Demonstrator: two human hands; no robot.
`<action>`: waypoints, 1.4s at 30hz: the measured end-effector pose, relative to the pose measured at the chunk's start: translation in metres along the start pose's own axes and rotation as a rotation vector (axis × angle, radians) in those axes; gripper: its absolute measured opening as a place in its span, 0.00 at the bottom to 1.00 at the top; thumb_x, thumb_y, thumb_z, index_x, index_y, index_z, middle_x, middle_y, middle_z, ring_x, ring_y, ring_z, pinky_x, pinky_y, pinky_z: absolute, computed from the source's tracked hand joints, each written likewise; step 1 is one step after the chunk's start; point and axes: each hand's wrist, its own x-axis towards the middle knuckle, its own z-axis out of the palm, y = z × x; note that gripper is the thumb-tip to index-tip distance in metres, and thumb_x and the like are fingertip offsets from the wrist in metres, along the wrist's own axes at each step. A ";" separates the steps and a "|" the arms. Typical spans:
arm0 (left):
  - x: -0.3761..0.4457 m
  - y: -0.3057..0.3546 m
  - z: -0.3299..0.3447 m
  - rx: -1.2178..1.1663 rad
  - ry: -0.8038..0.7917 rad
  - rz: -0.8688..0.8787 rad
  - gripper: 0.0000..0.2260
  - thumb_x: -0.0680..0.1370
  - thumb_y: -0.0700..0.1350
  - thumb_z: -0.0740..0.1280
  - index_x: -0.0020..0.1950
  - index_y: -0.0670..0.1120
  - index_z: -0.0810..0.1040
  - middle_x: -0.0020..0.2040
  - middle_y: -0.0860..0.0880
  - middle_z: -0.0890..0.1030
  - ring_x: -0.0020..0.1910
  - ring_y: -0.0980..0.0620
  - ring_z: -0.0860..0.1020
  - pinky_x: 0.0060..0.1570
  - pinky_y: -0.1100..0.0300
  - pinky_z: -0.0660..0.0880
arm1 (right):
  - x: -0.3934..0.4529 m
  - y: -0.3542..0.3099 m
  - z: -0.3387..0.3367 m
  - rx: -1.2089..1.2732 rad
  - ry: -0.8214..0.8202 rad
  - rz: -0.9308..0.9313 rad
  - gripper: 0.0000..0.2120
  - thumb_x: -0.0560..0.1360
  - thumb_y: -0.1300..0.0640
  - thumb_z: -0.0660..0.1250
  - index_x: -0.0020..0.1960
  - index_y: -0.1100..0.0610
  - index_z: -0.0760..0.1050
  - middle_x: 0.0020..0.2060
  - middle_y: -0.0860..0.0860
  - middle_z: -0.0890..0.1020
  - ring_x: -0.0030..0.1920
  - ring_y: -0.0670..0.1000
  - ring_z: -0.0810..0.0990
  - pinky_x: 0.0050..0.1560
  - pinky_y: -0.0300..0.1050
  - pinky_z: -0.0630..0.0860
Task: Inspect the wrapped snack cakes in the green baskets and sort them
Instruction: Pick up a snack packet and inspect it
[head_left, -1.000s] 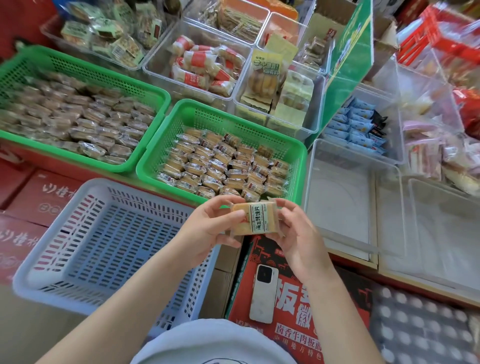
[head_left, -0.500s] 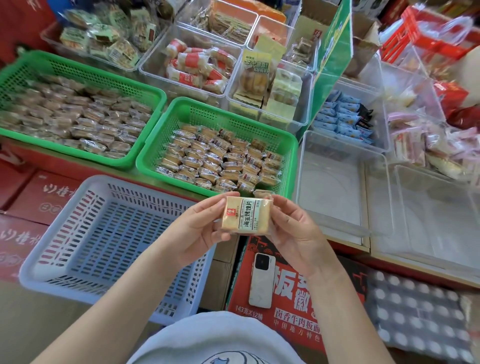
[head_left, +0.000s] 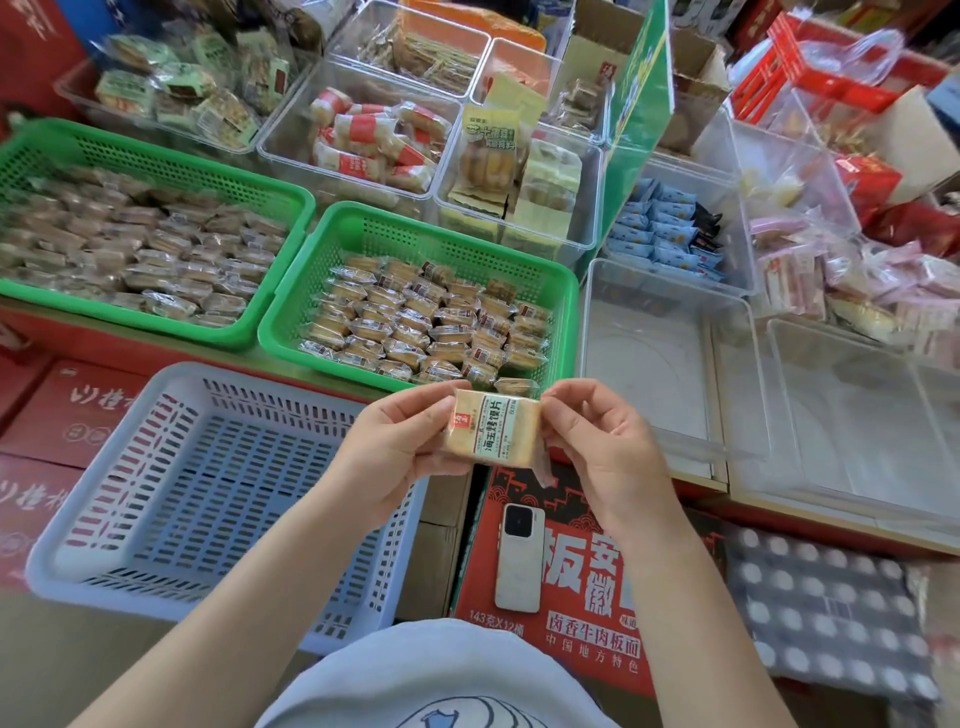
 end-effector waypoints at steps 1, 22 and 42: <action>0.000 -0.001 0.002 0.036 0.046 0.031 0.10 0.79 0.37 0.67 0.60 0.39 0.79 0.47 0.39 0.86 0.41 0.46 0.86 0.30 0.58 0.82 | 0.001 0.001 0.002 0.004 0.054 0.007 0.09 0.74 0.50 0.73 0.47 0.56 0.80 0.49 0.61 0.84 0.53 0.61 0.83 0.43 0.46 0.80; -0.011 0.006 0.001 0.098 -0.212 0.021 0.12 0.76 0.44 0.68 0.54 0.36 0.77 0.52 0.38 0.84 0.47 0.46 0.85 0.38 0.60 0.82 | 0.021 0.017 0.011 0.089 0.168 0.109 0.05 0.83 0.55 0.60 0.50 0.51 0.72 0.39 0.53 0.83 0.39 0.50 0.80 0.35 0.46 0.68; 0.003 -0.003 0.003 0.730 -0.018 0.343 0.06 0.78 0.42 0.72 0.55 0.46 0.85 0.43 0.50 0.87 0.43 0.54 0.85 0.44 0.63 0.82 | 0.031 0.019 0.014 0.493 0.448 0.348 0.10 0.83 0.60 0.61 0.64 0.59 0.71 0.58 0.64 0.82 0.36 0.51 0.82 0.21 0.36 0.72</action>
